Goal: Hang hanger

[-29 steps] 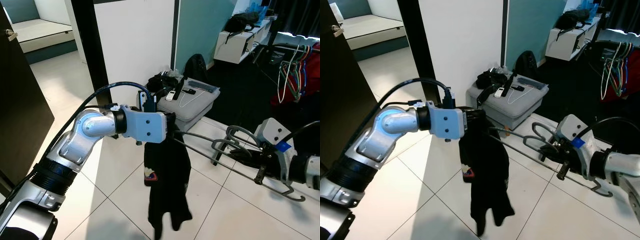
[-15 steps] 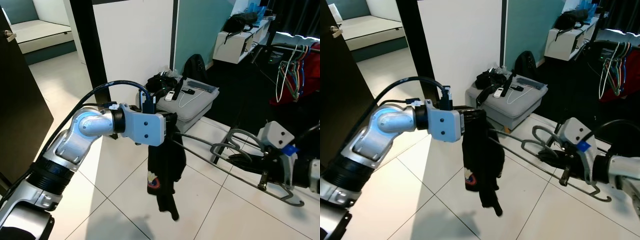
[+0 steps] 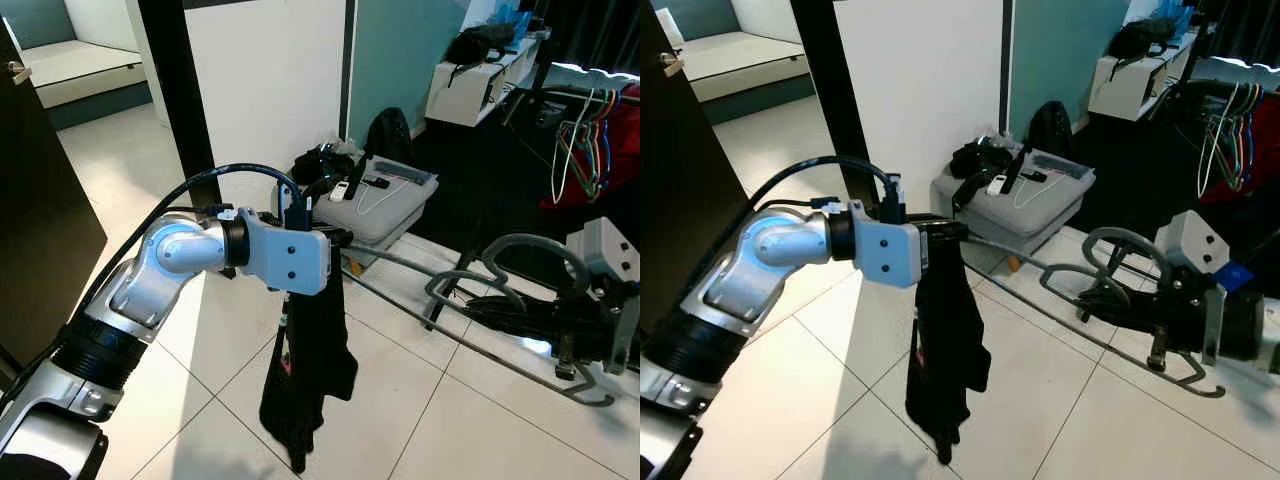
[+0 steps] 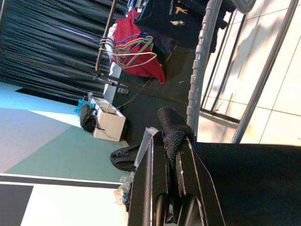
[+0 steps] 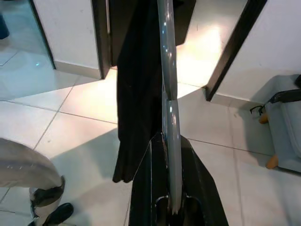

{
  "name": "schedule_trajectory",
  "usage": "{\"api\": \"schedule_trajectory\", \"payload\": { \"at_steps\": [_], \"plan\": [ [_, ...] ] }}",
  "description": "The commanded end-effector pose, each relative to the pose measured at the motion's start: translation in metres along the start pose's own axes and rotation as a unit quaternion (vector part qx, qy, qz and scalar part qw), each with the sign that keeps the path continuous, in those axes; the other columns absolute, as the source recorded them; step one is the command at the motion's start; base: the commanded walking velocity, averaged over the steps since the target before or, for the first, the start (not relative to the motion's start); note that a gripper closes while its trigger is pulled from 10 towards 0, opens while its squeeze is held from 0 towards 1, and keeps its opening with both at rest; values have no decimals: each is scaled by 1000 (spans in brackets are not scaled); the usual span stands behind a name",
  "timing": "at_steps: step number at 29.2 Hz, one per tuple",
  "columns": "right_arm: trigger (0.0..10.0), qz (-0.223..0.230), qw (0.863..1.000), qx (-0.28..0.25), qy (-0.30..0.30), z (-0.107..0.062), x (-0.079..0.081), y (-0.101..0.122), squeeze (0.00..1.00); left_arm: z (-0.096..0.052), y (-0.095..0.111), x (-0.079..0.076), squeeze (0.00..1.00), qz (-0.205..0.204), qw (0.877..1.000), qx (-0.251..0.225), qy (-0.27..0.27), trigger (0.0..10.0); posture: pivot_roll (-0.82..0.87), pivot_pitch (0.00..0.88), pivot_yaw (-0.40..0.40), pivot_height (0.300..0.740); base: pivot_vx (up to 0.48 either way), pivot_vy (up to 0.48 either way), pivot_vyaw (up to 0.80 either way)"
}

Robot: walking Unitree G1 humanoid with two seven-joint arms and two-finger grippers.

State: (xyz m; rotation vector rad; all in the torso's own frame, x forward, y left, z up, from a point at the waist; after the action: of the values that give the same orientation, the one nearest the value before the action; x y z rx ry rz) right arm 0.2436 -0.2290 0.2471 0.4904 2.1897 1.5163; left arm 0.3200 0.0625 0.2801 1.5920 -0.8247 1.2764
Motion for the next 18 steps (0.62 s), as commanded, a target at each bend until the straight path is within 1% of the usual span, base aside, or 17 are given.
{"api": "schedule_trajectory", "payload": {
  "at_steps": [1, 3, 5, 6, 7, 8, 9, 11, 12, 14, 15, 17, 18],
  "plan": [
    [10000, -8, 1000, -5, 22, -1, 6, 6, 0, -1, 0, -1, 0, 12, 1000, -2, -16, 10000, -63, 49, 41, 740, 0, 0, 0],
    [10000, -8, 1000, -5, 22, -1, 6, 6, 0, -1, 0, -1, 0, 12, 1000, -2, -16, 10000, -63, 49, 41, 740, 0, 0, 0],
    [10000, -11, 999, 12, 30, 0, 7, 3, 0, -1, 2, -1, 0, 18, 1000, -7, -22, 10000, -63, 48, 42, 740, 0, 0, 0],
    [10000, -11, 999, 12, 30, 0, 7, 3, 0, -1, 2, -1, 0, 18, 1000, -7, -22, 10000, -63, 48, 42, 740, 0, 0, 0],
    [10000, -11, 999, 32, 28, 0, 5, -2, 0, 0, 3, 0, 0, 22, 999, -9, -25, 10000, -63, 48, 42, 740, 0, 0, 0],
    [10000, -15, 998, 63, 16, -2, 1, -10, 0, -1, 4, 0, 0, 25, 999, -11, -29, 10000, -63, 48, 42, 740, 0, 0, 0],
    [10000, -15, 998, 63, 16, -2, 1, -10, 0, -1, 4, 0, 0, 25, 999, -11, -29, 10000, -63, 48, 42, 740, 0, 0, 0],
    [10000, -18, 994, 109, -7, -7, -7, -22, 0, -2, 5, 1, 0, 29, 999, -13, -33, 10000, -62, 48, 42, 740, 0, 0, 0],
    [10000, -18, 994, 109, -7, -7, -7, -22, 0, -2, 5, 1, 0, 29, 999, -13, -33, 10000, -62, 48, 42, 740, 0, 0, 0],
    [10000, -20, 989, 144, -41, -14, -18, -32, 0, -4, 5, 1, 0, 31, 999, -13, -36, 10000, -62, 48, 42, 740, 0, 0, 0],
    [10000, -20, 989, 144, -41, -14, -18, -32, 0, -4, 5, 1, 0, 31, 999, -13, -36, 10000, -62, 48, 42, 740, 0, 0, 0],
    [10000, -21, 985, 155, -67, -19, -26, -35, 0, -5, 5, 1, 0, 34, 999, -13, -40, 10000, -62, 48, 42, 740, 0, 0, 0],
    [10000, -21, 985, 155, -67, -19, -26, -35, 0, -5, 5, 1, 0, 34, 999, -13, -40, 10000, -62, 48, 42, 740, 0, 0, 0]
  ]
}}
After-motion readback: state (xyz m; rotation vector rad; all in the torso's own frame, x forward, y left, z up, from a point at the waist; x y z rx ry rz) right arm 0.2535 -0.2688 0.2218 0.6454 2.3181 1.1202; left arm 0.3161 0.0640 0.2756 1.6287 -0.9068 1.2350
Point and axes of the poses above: a point about 5 cm out from each wrist's last joint towards the gripper, its own z axis pointing out of the wrist towards the gripper, its own y axis along the axis of the wrist's last joint, x = y × z, the point moved 3 cm from there along z, pointing out of the wrist towards the gripper, and after that the axes turned 5 degrees about z, right-handed, at the moved point
